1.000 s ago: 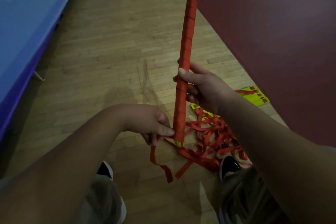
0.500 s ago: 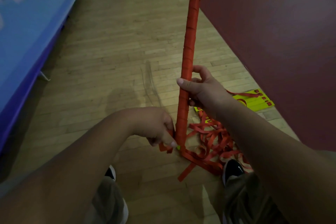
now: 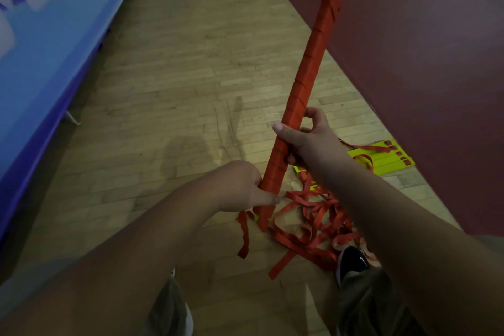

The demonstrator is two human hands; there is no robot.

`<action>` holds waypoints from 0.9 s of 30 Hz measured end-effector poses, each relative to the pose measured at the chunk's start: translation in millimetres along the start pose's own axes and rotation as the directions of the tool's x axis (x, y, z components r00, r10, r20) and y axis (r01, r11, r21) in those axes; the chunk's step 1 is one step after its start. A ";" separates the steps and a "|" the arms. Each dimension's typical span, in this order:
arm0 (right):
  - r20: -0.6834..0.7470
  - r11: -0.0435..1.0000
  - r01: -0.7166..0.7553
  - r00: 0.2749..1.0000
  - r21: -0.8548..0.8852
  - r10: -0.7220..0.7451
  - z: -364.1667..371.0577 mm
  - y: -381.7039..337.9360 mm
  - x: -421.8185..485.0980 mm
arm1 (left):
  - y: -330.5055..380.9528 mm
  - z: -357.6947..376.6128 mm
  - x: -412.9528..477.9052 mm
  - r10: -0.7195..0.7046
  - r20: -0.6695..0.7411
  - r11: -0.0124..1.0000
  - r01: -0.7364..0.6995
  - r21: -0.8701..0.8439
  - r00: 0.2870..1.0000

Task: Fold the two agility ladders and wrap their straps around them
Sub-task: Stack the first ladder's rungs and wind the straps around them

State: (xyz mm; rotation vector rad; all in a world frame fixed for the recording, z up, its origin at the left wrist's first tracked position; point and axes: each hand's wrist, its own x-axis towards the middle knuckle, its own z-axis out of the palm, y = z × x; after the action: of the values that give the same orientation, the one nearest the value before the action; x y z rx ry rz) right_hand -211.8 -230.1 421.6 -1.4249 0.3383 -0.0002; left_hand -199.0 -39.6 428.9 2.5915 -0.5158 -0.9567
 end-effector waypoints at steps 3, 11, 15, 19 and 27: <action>-0.004 0.999 -0.012 1.000 -0.035 0.011 0.3 -0.7 -1.3 | -3.0 -4.3 -3.7 0.075 0.078 0.997 -0.074 -0.025 0.994; 0.136 0.972 -0.153 0.982 0.180 0.130 0.9 -9.5 -4.0 | -11.8 -22.3 -15.1 0.218 0.264 0.963 -0.163 -0.217 0.939; 0.201 0.966 -0.185 0.968 0.181 0.148 -0.4 -10.9 -4.6 | -13.7 -23.8 -14.1 0.279 0.329 0.934 -0.176 -0.310 0.902; 0.201 0.987 -0.148 0.970 0.060 0.134 -1.0 -9.6 -7.1 | -16.5 -20.0 -8.3 0.248 0.336 0.956 -0.173 -0.237 0.909; 0.126 0.996 -0.074 0.989 -0.043 0.078 2.2 5.2 -2.4 | -17.6 -10.3 -1.0 0.087 0.219 0.995 -0.094 0.022 0.972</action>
State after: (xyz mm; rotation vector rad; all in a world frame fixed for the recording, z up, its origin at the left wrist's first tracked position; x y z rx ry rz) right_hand -214.6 -226.7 417.3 -1.4411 0.2877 0.1600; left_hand -189.0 -21.9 429.4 2.4802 -0.7054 -1.2179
